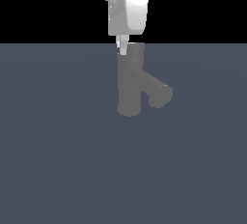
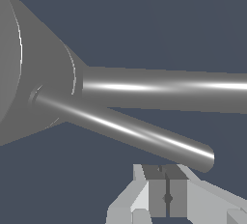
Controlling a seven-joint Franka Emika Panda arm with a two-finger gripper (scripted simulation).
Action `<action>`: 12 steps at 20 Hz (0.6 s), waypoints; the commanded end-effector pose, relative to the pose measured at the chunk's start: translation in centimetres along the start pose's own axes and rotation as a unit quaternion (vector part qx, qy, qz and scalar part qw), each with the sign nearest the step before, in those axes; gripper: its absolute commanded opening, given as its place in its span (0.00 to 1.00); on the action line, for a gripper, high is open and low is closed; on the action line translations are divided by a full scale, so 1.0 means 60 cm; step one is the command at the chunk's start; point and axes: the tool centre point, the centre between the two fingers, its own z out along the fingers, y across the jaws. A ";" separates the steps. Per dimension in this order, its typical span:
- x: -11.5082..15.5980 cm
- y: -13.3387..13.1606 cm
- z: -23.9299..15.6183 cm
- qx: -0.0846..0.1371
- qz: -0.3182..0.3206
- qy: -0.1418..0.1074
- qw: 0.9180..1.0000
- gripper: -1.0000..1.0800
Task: Turn on the faucet by rotating a designated handle.
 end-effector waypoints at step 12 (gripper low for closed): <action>0.134 0.010 -0.001 -0.001 0.018 0.001 1.000 0.00</action>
